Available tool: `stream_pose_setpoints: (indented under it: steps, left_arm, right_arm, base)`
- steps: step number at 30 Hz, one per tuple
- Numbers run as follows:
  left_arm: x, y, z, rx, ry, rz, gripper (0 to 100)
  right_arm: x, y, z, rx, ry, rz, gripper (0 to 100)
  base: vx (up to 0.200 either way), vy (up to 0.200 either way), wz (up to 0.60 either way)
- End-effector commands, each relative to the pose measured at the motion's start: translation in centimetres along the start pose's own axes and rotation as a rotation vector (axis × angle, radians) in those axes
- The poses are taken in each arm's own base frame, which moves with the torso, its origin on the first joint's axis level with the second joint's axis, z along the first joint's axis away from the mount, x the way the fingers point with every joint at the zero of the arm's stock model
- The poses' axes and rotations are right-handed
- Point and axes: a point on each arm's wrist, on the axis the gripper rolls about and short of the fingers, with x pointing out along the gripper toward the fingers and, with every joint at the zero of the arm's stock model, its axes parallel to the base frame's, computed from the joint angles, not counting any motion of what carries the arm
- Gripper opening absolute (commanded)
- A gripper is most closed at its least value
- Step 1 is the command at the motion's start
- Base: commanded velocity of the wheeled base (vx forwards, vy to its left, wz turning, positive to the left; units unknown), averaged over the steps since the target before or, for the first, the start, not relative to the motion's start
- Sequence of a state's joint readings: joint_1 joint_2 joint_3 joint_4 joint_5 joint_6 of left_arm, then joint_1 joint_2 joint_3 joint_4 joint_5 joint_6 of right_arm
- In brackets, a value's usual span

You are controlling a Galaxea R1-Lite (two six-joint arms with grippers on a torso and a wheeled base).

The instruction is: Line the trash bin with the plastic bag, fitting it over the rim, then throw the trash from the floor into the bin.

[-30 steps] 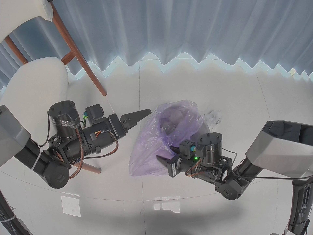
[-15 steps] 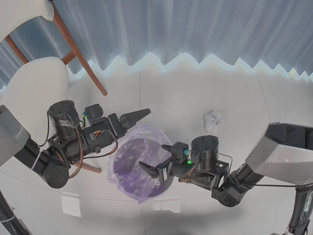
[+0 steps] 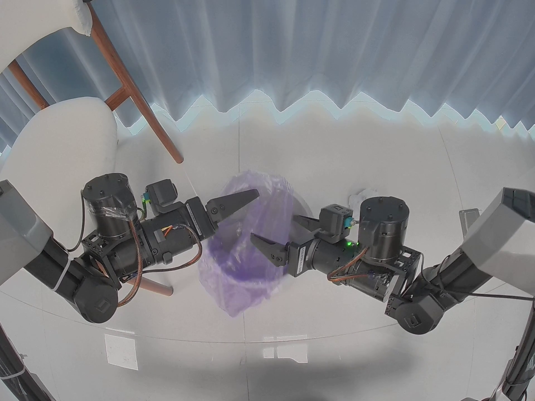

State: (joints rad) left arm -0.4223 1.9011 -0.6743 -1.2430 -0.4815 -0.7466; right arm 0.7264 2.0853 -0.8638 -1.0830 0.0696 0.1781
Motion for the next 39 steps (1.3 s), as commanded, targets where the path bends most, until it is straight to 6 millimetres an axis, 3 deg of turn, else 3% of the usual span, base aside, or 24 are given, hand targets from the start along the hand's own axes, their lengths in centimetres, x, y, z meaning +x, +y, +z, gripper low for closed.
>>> stream_pose_setpoints:
  steps: [1,6,10,12,16,21,25,33,39]
  left_arm:
    - [0.0,0.1,-0.4,0.003,0.011,0.003,100]
    - [0.0,-0.1,-0.2,0.008,0.005,-0.003,100]
    - [-0.1,-0.3,0.4,0.017,-0.018,-0.012,100]
    - [-0.5,-1.6,1.6,0.030,-0.052,-0.042,100]
    - [-1.6,-3.5,3.2,0.019,-0.104,-0.086,100]
    - [-3.6,-7.1,4.8,-0.089,-0.132,-0.178,100]
    - [-5.0,-8.7,5.2,-0.115,-0.077,-0.192,100]
    - [-5.1,-8.8,5.2,-0.156,-0.005,-0.112,100]
    - [-5.3,-8.0,5.0,-0.049,0.015,-0.054,100]
  right_arm:
    - [-0.9,-1.0,1.9,0.041,-0.032,-0.029,100]
    - [-0.9,-3.8,1.8,0.079,0.039,-0.121,100]
    - [-0.8,-5.0,1.8,0.087,0.060,-0.176,100]
    - [-0.4,-5.8,2.1,0.089,0.057,-0.236,100]
    - [-0.3,-5.8,2.5,0.089,0.051,-0.249,100]
    - [0.3,-5.0,1.1,0.078,0.115,-0.235,100]
    - [1.1,-5.2,-0.1,0.051,0.162,-0.259,100]
    - [2.6,-4.4,-1.5,0.035,0.189,-0.241,100]
    - [3.9,-3.7,-3.1,0.029,0.217,-0.222,100]
  base:
    - [0.000,0.000,0.00]
    - [0.000,0.000,0.00]
    - [0.000,0.000,0.00]
    - [0.000,0.000,0.00]
    - [0.000,0.000,0.00]
    - [0.000,0.000,0.00]
    - [0.000,0.000,0.00]
    - [0.000,0.000,0.00]
    - [0.000,0.000,0.00]
